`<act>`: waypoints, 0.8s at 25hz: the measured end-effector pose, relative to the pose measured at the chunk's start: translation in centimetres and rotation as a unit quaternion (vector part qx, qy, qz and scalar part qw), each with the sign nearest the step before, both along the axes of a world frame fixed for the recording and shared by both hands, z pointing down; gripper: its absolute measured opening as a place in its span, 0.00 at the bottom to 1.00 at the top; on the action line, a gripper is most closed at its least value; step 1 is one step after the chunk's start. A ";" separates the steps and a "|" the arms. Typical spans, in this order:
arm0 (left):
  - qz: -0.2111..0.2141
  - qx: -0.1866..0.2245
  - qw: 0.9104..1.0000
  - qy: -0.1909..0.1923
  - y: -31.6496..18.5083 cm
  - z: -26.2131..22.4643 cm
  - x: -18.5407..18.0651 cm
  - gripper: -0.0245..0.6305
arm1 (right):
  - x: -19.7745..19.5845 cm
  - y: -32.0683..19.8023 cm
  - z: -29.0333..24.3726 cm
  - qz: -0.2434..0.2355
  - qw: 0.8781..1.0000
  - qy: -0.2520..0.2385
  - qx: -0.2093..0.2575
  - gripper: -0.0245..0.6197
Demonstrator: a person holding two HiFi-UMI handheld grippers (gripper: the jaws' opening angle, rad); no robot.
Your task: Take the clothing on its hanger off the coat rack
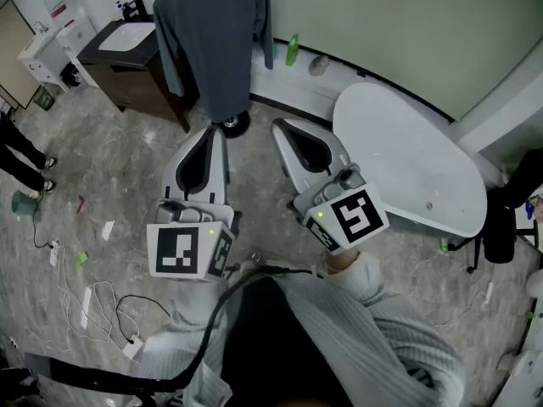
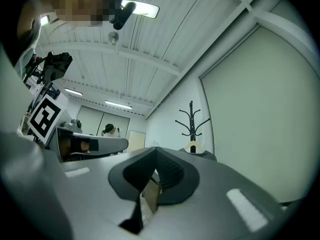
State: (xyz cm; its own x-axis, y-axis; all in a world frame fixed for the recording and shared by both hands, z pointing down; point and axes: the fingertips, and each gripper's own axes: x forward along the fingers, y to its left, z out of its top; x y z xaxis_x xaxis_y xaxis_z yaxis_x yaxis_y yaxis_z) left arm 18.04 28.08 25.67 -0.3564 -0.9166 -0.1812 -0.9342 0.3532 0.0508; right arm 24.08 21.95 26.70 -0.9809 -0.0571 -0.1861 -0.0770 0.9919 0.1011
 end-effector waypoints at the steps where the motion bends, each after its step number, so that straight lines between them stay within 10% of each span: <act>1: -0.001 0.000 1.000 0.001 -0.1 0.1 0.1 0.04 | 0.0 -0.1 0.1 0.000 1.000 0.001 -0.001 0.04; 20: -0.070 -0.031 0.997 0.008 -4.5 3.6 -1.5 0.04 | 0.5 -5.4 3.7 -0.005 1.000 0.024 -0.016 0.04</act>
State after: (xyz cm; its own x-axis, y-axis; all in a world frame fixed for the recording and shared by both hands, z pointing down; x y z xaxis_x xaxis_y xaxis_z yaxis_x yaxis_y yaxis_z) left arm 16.58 23.55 29.32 -0.4839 -0.8670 -0.1191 -0.8749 0.4827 0.0404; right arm 24.61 16.59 30.37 -0.9891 -0.0520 -0.1374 -0.0623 0.9955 0.0718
